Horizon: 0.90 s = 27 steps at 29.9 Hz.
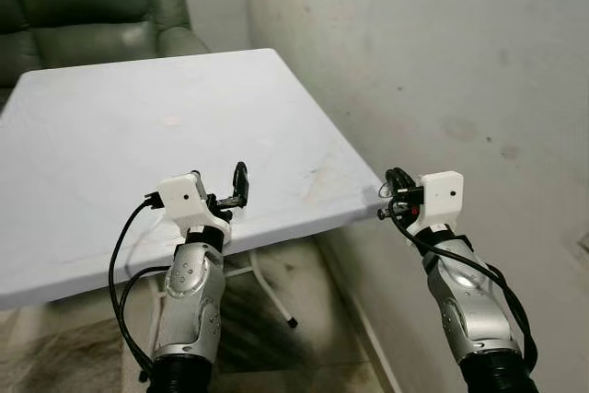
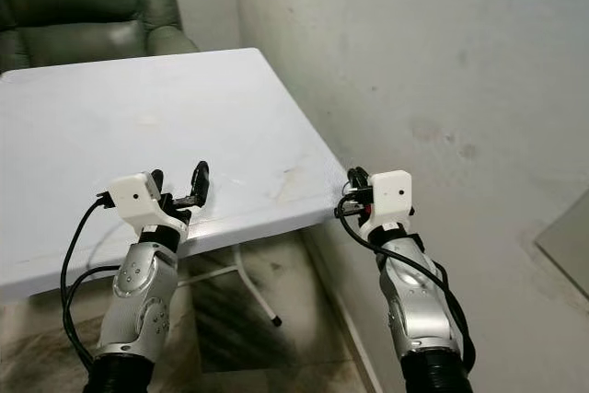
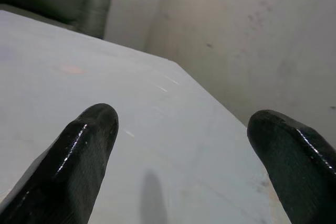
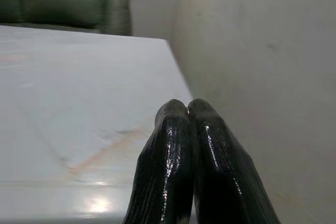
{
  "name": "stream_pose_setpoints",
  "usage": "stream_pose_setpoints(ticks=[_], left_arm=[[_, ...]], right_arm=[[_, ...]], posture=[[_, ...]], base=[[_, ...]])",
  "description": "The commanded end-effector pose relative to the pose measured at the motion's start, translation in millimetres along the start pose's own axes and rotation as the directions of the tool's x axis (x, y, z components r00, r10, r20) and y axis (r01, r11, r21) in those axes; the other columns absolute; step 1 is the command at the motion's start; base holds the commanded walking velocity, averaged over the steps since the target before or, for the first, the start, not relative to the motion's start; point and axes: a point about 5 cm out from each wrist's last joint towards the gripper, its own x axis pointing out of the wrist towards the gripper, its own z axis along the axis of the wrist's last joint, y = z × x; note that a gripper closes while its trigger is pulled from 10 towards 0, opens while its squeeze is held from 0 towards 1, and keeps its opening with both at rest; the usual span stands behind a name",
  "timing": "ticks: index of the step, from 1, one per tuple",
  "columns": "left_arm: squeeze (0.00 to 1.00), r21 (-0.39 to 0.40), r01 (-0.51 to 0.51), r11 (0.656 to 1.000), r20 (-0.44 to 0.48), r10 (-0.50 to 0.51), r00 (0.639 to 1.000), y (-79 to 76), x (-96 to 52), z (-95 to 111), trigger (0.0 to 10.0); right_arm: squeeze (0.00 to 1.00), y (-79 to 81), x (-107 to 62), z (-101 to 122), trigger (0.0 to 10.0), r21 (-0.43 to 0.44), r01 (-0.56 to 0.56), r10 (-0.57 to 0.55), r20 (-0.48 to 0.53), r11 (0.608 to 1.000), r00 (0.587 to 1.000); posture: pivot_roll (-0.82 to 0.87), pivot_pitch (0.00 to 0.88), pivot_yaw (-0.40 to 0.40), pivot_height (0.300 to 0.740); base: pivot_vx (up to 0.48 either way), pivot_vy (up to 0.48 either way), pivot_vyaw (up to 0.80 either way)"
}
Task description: Hang keys on a hook
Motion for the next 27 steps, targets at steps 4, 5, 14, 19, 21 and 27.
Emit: stream_pose_setpoints(ticks=[4, 5, 14, 19, 21, 27], left_arm=[[0.00, -0.003, -0.002, 1.000, 0.007, 0.002, 1.000, -0.2, 0.0, 3.4, 10.0], [0.00, -0.004, -0.003, 1.000, 0.007, 0.003, 1.000, -0.1, 0.0, 3.3, 10.0], [0.00, -0.009, -0.009, 1.000, 0.009, 0.009, 1.000, 0.5, -0.1, 4.4, 10.0], [0.00, -0.012, -0.011, 1.000, 0.007, 0.011, 1.000, 0.7, -0.6, 4.3, 10.0], [0.00, -0.013, -0.012, 1.000, 0.007, 0.012, 1.000, 0.8, -0.8, 4.3, 10.0], [0.00, -0.015, -0.018, 1.000, 0.008, 0.018, 1.000, 1.7, -1.0, 4.5, 10.0]], right_arm=[[0.00, 0.1, 0.9, 9.2, 10.0, -0.010, -0.006, 0.006, 0.038, 1.000, 0.999], [0.00, 0.1, 0.8, 9.2, 10.0, -0.010, -0.006, 0.006, 0.038, 1.000, 0.999], [0.00, 0.7, 0.4, 9.4, 10.0, -0.009, -0.011, 0.011, 0.038, 1.000, 0.999], [0.00, 1.3, -0.4, 9.4, 10.0, -0.007, -0.015, 0.015, 0.037, 1.000, 0.999], [0.00, 1.4, -0.6, 9.5, 10.0, -0.008, -0.016, 0.016, 0.037, 1.000, 0.999], [0.00, 2.0, -0.4, 10.1, 10.0, -0.009, -0.017, 0.018, 0.038, 1.000, 0.999]], posture=[[0.01, 0.000, -0.076, 0.740], [0.01, 0.000, -0.077, 0.740], [0.01, 0.000, -0.079, 0.740], [0.01, 0.000, -0.080, 0.740], [0.01, 0.000, -0.081, 0.740], [0.01, 0.000, -0.081, 0.740]], base=[[0.000, 0.475, 0.00], [0.000, 0.480, 0.00], [0.000, 0.480, 0.00], [0.000, 0.480, 0.00], [0.000, 0.480, 0.00], [0.000, 0.480, 0.00]])
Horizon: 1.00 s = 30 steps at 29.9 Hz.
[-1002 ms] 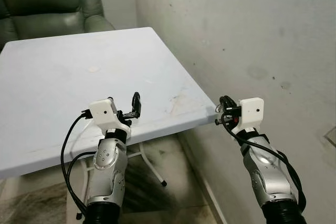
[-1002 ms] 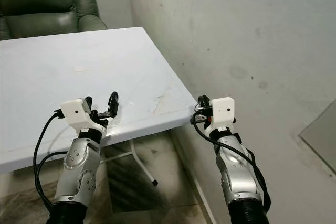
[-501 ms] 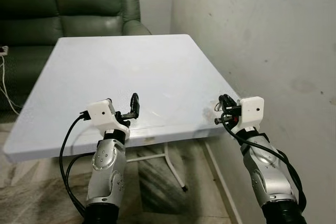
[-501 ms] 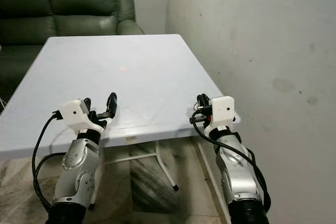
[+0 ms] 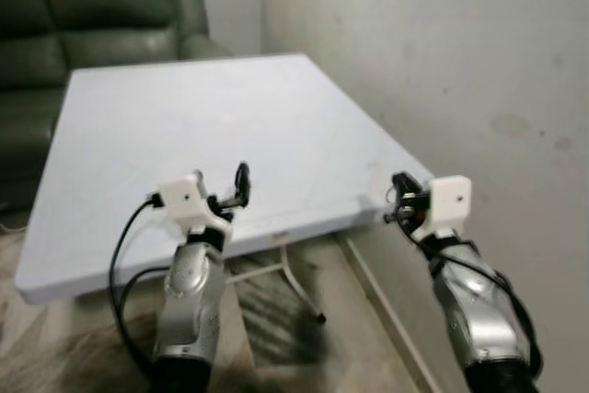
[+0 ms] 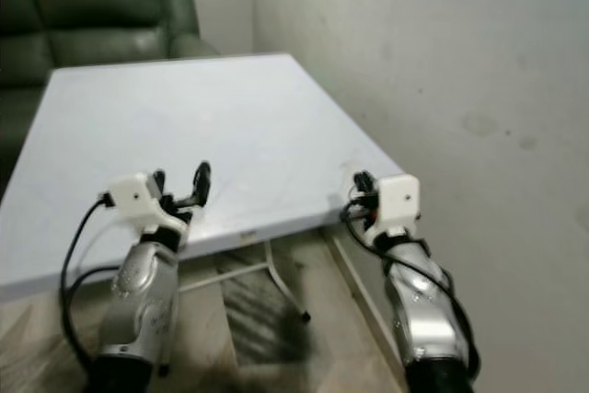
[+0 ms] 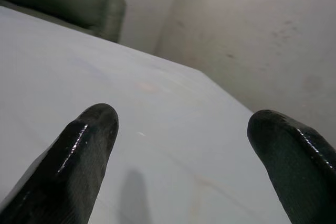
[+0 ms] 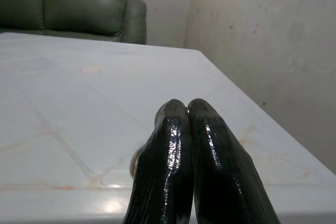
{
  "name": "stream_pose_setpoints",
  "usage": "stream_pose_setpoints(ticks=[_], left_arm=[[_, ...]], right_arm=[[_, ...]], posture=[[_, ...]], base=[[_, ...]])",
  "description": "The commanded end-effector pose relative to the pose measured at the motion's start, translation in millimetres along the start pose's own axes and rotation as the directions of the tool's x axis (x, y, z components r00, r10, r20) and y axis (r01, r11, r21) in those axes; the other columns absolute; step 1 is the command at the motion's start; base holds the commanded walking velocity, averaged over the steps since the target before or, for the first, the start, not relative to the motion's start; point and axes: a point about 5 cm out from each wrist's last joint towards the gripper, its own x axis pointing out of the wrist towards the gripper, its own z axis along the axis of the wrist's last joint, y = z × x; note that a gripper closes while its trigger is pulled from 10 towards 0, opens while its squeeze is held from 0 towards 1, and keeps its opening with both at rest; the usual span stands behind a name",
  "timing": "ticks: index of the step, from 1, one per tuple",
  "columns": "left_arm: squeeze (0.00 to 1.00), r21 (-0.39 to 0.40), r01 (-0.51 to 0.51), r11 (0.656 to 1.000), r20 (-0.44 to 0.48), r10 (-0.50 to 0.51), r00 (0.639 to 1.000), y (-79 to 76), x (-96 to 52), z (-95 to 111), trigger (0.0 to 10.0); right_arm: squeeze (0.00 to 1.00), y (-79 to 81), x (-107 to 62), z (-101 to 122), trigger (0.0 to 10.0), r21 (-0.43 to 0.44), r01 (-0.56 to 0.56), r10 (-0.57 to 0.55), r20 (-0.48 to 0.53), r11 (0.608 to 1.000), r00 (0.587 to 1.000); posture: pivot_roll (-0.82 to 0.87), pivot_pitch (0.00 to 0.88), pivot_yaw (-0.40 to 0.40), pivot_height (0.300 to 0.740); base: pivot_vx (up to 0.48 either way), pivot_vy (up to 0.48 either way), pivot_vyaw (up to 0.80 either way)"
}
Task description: Hang keys on a hook
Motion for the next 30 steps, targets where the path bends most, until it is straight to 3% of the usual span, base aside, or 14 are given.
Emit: stream_pose_setpoints(ticks=[1, 10, 30], left_arm=[[0.00, -0.006, 0.024, 1.000, 0.006, -0.024, 1.000, -11.1, 2.8, 1.6, 10.0], [0.00, 0.009, 0.028, 1.000, 0.006, -0.028, 1.000, -11.5, 3.2, 2.9, 10.0], [0.00, 0.051, 0.074, 0.996, -0.002, -0.074, 0.997, -16.5, 11.5, 6.6, 10.0]], right_arm=[[0.00, -11.1, 0.3, 8.0, 10.0, -0.027, 0.024, -0.023, 0.022, 0.999, 0.999], [0.00, -14.7, 0.9, 4.6, 10.0, -0.020, 0.054, -0.054, -0.012, 0.998, 0.998], [0.00, -15.1, 0.0, 1.5, 10.0, -0.012, 0.086, -0.087, -0.031, 0.996, 0.996]], posture=[[0.01, 0.000, -0.081, 0.740], [0.01, 0.000, -0.076, 0.740], [-0.01, 0.000, -0.047, 0.740]], base=[[0.000, 0.000, 0.00], [0.000, 0.000, -0.12], [0.000, 0.000, -0.73]])
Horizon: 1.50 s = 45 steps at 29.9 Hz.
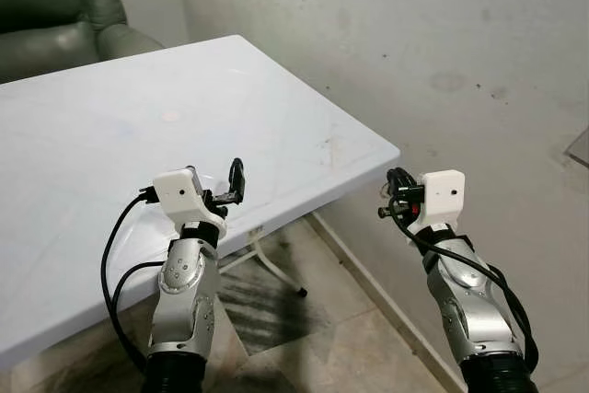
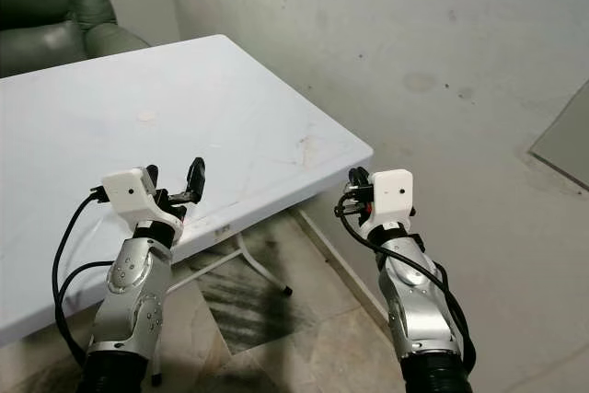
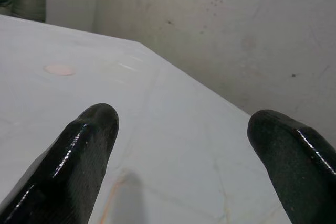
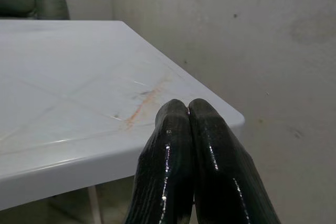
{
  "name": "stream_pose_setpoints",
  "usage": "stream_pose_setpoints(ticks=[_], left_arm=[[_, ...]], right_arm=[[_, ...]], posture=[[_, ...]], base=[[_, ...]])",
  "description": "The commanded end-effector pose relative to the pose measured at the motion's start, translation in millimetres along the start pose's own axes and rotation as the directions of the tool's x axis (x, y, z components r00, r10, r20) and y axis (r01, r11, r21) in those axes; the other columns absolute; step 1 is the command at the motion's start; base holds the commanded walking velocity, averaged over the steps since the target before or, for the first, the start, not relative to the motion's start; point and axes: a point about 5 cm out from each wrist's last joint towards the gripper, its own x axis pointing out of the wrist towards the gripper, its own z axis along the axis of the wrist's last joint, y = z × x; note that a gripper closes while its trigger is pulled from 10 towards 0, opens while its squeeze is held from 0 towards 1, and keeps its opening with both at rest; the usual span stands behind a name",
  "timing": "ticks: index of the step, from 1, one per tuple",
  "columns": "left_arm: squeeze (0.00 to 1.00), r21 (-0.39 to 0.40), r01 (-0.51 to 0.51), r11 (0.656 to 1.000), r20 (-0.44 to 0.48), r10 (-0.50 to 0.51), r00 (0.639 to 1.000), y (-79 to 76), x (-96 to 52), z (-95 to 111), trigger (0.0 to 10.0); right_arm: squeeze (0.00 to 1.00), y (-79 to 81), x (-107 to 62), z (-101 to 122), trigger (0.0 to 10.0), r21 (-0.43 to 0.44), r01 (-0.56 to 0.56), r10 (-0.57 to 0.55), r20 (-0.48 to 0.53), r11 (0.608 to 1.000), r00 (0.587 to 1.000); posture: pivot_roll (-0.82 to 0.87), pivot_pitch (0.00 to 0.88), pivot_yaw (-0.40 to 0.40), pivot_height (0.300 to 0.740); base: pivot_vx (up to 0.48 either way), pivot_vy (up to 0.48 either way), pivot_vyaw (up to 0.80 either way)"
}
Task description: Hang keys on a hook
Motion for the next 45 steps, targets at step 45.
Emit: stream_pose_setpoints(ticks=[45], left_arm=[[0.00, 0.021, -0.027, 0.999, -0.001, 0.027, 1.000, -3.3, 5.6, 0.9, 10.0]], right_arm=[[0.00, 3.7, 4.5, 1.3, 10.0, -0.014, -0.024, 0.024, -0.003, 1.000, 1.000]], posture=[[0.01, 0.000, -0.055, 0.740]], base=[[0.000, -0.064, -0.73]])
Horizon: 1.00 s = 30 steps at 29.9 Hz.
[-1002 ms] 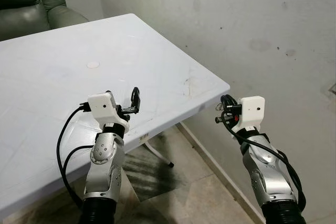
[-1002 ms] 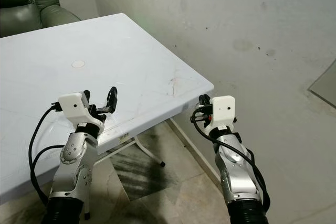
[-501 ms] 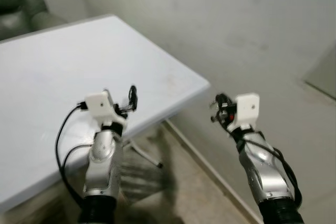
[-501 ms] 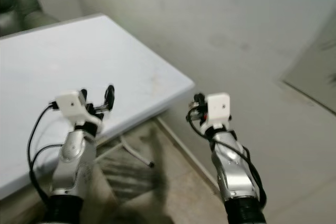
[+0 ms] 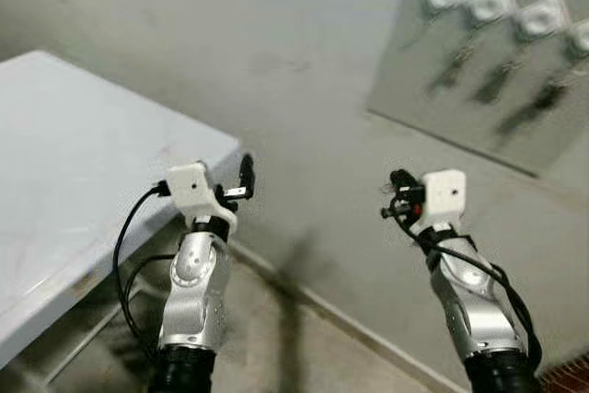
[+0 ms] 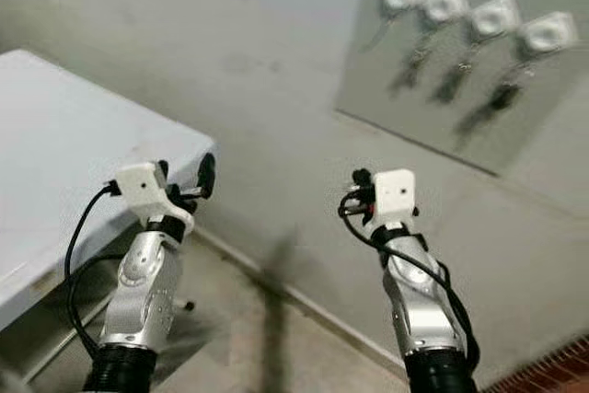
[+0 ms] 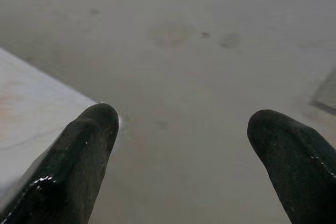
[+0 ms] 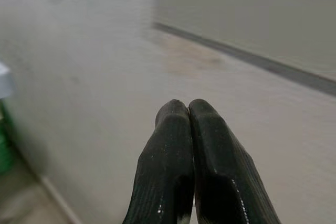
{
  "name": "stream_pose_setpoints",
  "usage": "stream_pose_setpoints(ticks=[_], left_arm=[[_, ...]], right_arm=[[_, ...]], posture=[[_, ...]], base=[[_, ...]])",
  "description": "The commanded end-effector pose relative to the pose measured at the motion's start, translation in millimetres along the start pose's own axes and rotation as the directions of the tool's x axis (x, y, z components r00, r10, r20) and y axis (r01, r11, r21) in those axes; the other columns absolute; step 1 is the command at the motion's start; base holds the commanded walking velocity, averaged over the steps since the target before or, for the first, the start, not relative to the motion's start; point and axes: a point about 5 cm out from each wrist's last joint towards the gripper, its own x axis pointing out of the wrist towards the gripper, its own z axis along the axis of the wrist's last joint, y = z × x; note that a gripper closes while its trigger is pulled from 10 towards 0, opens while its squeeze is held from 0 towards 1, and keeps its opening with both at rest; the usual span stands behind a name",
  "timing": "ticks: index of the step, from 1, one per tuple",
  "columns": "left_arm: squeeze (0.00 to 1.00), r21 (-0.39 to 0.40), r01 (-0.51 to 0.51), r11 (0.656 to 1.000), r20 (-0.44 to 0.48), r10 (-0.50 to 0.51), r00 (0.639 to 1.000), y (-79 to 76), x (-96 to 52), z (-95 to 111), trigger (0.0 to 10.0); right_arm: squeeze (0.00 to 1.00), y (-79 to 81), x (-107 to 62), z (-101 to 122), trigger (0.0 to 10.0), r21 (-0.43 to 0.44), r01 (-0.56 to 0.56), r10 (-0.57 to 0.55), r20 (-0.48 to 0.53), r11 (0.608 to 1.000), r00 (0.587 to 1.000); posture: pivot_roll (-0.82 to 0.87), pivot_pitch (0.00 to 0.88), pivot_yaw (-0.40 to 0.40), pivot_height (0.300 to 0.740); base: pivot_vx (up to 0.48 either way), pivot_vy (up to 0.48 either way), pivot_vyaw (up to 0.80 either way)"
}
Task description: Hang keys on a hook
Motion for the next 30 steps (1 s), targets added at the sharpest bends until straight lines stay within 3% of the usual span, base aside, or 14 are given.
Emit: stream_pose_setpoints(ticks=[1, 30], left_arm=[[0.00, 0.010, -0.012, 1.000, 0.006, 0.012, 1.000, 1.2, 1.9, 2.9, 10.0], [0.00, 0.016, -0.019, 1.000, 0.010, 0.018, 1.000, 1.9, 1.9, 4.2, 10.0]], right_arm=[[0.00, 1.8, 2.6, 5.4, 10.0, -0.005, -0.013, 0.013, 0.018, 1.000, 1.000], [0.00, 2.2, 3.7, 6.0, 10.0, 0.001, -0.013, 0.013, 0.014, 1.000, 1.000]], posture=[[0.01, 0.000, -0.055, 0.740], [0.01, 0.000, -0.062, 0.740]], base=[[0.000, 0.000, -0.73], [0.000, 0.000, -0.73]])
